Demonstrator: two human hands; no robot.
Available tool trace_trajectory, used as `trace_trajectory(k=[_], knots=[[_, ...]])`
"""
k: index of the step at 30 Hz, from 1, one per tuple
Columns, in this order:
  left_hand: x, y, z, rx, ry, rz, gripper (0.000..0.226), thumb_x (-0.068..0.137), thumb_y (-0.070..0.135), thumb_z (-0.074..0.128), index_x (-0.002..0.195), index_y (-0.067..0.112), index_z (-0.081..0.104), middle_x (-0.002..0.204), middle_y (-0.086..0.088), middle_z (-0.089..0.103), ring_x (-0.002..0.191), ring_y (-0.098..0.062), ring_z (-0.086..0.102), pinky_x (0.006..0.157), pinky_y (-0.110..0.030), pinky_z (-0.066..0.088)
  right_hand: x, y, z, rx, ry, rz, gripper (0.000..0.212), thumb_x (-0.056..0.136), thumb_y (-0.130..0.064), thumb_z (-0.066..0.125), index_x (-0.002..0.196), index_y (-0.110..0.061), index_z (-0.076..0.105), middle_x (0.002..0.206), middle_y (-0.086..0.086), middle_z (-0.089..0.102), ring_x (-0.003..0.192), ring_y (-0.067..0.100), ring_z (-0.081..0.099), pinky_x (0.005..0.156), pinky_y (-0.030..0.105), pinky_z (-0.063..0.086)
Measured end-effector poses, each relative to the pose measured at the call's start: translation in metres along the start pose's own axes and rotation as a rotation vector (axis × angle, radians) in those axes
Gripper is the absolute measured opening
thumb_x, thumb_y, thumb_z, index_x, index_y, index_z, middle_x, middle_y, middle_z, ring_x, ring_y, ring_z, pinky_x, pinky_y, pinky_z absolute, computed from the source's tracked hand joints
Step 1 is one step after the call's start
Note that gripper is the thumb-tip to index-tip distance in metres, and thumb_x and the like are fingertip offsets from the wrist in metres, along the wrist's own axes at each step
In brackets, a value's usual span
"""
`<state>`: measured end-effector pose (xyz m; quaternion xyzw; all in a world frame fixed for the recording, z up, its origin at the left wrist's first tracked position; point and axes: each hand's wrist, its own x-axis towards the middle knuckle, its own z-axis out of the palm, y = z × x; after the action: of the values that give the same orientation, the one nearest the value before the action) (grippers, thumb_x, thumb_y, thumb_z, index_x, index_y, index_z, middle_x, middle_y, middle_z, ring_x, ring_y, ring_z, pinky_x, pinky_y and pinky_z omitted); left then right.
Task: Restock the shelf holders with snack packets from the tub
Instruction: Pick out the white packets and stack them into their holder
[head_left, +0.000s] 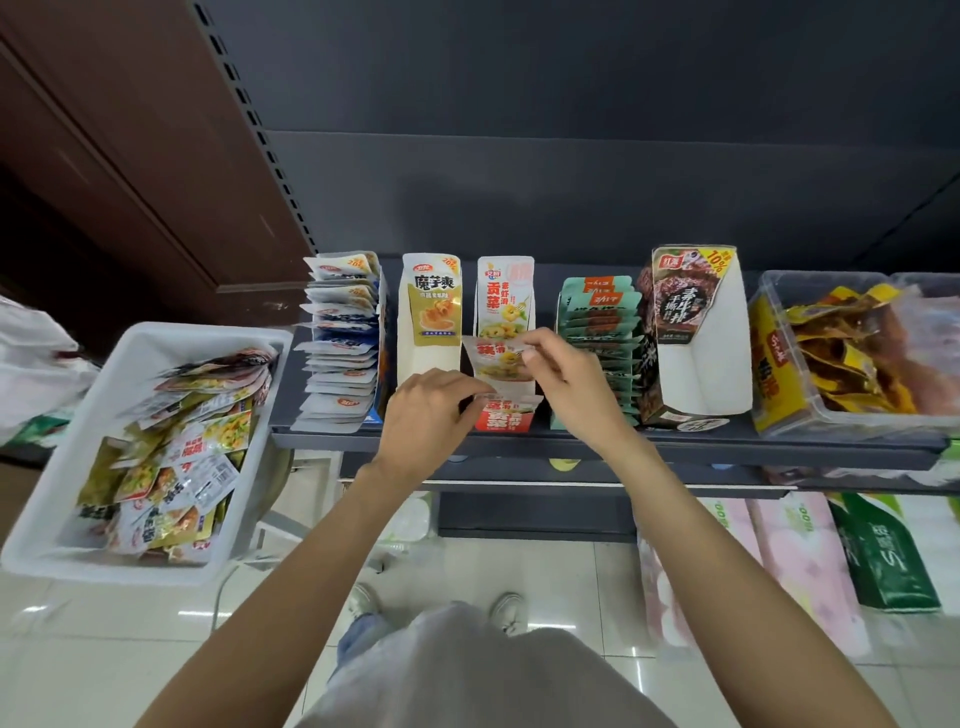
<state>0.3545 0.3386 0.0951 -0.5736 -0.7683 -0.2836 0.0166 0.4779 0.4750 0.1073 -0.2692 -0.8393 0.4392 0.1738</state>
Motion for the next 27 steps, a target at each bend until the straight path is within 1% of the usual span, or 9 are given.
trace_trajectory(k=[2, 4, 5, 8, 11, 16, 20, 23, 27], knots=[[-0.002, 0.001, 0.000, -0.008, 0.003, -0.026, 0.010, 0.080, 0.012, 0.074, 0.089, 0.015, 0.076, 0.086, -0.002, 0.074, 0.073, -0.022, 0.069, 0.065, -0.036, 0.057, 0.000, 0.001, -0.001, -0.002, -0.070, 0.042, 0.015, 0.098, -0.018, 0.049, 0.104, -0.026, 0.060, 0.106, -0.003, 0.069, 0.095, 0.019, 0.066, 0.085, 0.037, 0.053], [-0.004, 0.001, 0.000, -0.006, 0.015, -0.046, 0.011, 0.080, 0.011, 0.074, 0.090, 0.014, 0.076, 0.086, -0.003, 0.074, 0.073, -0.023, 0.068, 0.064, -0.036, 0.057, -0.002, 0.004, -0.003, -0.093, -0.130, 0.017, 0.013, 0.096, -0.018, 0.054, 0.105, -0.021, 0.062, 0.107, -0.005, 0.067, 0.098, 0.014, 0.064, 0.082, 0.026, 0.051], [-0.005, 0.001, -0.001, -0.009, 0.025, -0.053, 0.011, 0.080, 0.012, 0.074, 0.090, 0.014, 0.075, 0.086, -0.003, 0.074, 0.073, -0.023, 0.068, 0.064, -0.036, 0.057, -0.003, 0.003, -0.004, -0.148, -0.142, -0.006, 0.014, 0.095, -0.019, 0.055, 0.106, -0.020, 0.062, 0.106, -0.006, 0.067, 0.096, 0.014, 0.064, 0.079, 0.025, 0.050], [-0.008, -0.001, -0.002, -0.037, 0.062, -0.069, 0.011, 0.080, 0.014, 0.074, 0.091, 0.015, 0.075, 0.086, -0.001, 0.074, 0.073, -0.019, 0.069, 0.064, -0.032, 0.057, -0.007, 0.000, -0.009, -0.236, -0.129, -0.066, 0.018, 0.093, -0.018, 0.056, 0.110, -0.019, 0.061, 0.109, -0.007, 0.067, 0.097, 0.013, 0.064, 0.079, 0.031, 0.052], [-0.011, -0.001, -0.003, -0.045, 0.072, -0.072, 0.012, 0.080, 0.015, 0.075, 0.091, 0.017, 0.076, 0.084, 0.001, 0.074, 0.072, -0.017, 0.068, 0.062, -0.029, 0.056, -0.012, -0.003, -0.012, -0.272, -0.133, -0.114, 0.022, 0.093, -0.017, 0.056, 0.114, -0.021, 0.061, 0.114, -0.008, 0.067, 0.104, 0.010, 0.061, 0.082, 0.028, 0.050], [-0.013, 0.001, -0.008, -0.071, 0.074, -0.118, 0.015, 0.083, 0.016, 0.072, 0.097, 0.016, 0.074, 0.090, 0.001, 0.074, 0.080, -0.017, 0.068, 0.066, -0.028, 0.056, -0.018, -0.004, -0.009, -0.312, -0.152, -0.098, 0.020, 0.096, -0.019, 0.052, 0.113, -0.019, 0.063, 0.113, -0.005, 0.067, 0.100, 0.013, 0.062, 0.081, 0.031, 0.050], [-0.016, 0.002, -0.021, -0.132, 0.145, -0.208, 0.009, 0.086, 0.016, 0.066, 0.093, 0.016, 0.072, 0.084, 0.005, 0.071, 0.073, -0.010, 0.063, 0.063, -0.023, 0.052, -0.022, -0.014, -0.011, -0.279, -0.048, -0.108, 0.024, 0.095, -0.016, 0.053, 0.117, -0.018, 0.062, 0.118, -0.004, 0.066, 0.107, 0.013, 0.061, 0.089, 0.034, 0.051], [-0.023, -0.003, -0.036, -0.172, 0.229, -0.288, 0.008, 0.088, 0.020, 0.062, 0.089, 0.015, 0.068, 0.078, 0.003, 0.067, 0.064, -0.009, 0.057, 0.056, -0.027, 0.053, -0.024, -0.030, -0.007, -0.317, 0.051, -0.149, 0.026, 0.095, -0.014, 0.052, 0.118, -0.015, 0.062, 0.120, 0.000, 0.065, 0.112, 0.016, 0.058, 0.092, 0.037, 0.050], [-0.048, -0.024, -0.063, -0.196, 0.520, -0.322, 0.023, 0.093, 0.026, 0.051, 0.085, 0.009, 0.065, 0.073, 0.005, 0.061, 0.065, -0.007, 0.054, 0.058, -0.018, 0.045, -0.030, -0.069, 0.020, -0.251, 0.220, -0.418, 0.024, 0.094, -0.011, 0.049, 0.111, -0.008, 0.066, 0.108, 0.004, 0.069, 0.102, 0.015, 0.061, 0.087, 0.024, 0.048]])
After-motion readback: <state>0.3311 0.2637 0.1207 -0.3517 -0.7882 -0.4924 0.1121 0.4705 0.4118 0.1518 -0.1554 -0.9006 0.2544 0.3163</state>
